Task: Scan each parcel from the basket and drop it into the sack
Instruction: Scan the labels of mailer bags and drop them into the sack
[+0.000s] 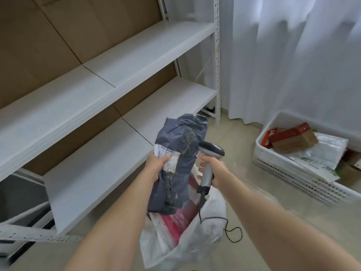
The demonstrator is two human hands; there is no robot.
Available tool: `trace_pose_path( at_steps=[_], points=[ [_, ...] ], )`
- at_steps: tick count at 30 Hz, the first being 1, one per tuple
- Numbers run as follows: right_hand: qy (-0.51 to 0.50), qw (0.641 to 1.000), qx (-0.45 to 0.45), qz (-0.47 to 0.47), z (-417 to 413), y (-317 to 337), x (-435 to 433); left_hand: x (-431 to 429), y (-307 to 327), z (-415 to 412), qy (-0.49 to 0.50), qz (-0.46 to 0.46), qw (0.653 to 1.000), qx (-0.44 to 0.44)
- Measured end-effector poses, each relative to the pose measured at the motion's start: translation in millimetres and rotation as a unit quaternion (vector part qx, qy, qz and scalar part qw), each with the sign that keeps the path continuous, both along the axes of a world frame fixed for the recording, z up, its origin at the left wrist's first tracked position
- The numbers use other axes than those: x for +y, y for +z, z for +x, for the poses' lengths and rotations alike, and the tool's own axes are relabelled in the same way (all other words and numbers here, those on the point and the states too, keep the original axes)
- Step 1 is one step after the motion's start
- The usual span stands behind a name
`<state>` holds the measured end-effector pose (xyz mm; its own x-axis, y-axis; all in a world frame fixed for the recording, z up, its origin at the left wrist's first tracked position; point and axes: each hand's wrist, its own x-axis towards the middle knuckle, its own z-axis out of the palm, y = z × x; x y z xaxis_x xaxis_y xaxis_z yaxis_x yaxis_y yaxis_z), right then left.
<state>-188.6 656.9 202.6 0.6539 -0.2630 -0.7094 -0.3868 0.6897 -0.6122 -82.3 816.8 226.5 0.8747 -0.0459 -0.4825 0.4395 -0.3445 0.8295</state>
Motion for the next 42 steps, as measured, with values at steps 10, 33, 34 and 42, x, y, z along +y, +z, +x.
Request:
trace_pose_path(
  at_steps=[10, 33, 34, 42],
  points=[
    [-0.027, 0.995, 0.083, -0.042, 27, -129, 94, 100, -151, 55, -0.015, 0.077, 0.992, 0.096],
    [-0.060, 0.989, 0.123, -0.057, 31, -283, 95, 69, -368, 21, -0.579, 0.459, 0.672, 0.049],
    [-0.059, 0.988, 0.127, -0.062, 34, -291, 92, 71, -379, 23, -0.580, 0.461, 0.668, 0.069],
    [-0.095, 0.983, 0.137, -0.076, 35, -313, 96, 93, -398, 34, -0.551, 0.479, 0.674, 0.108]
  ],
)
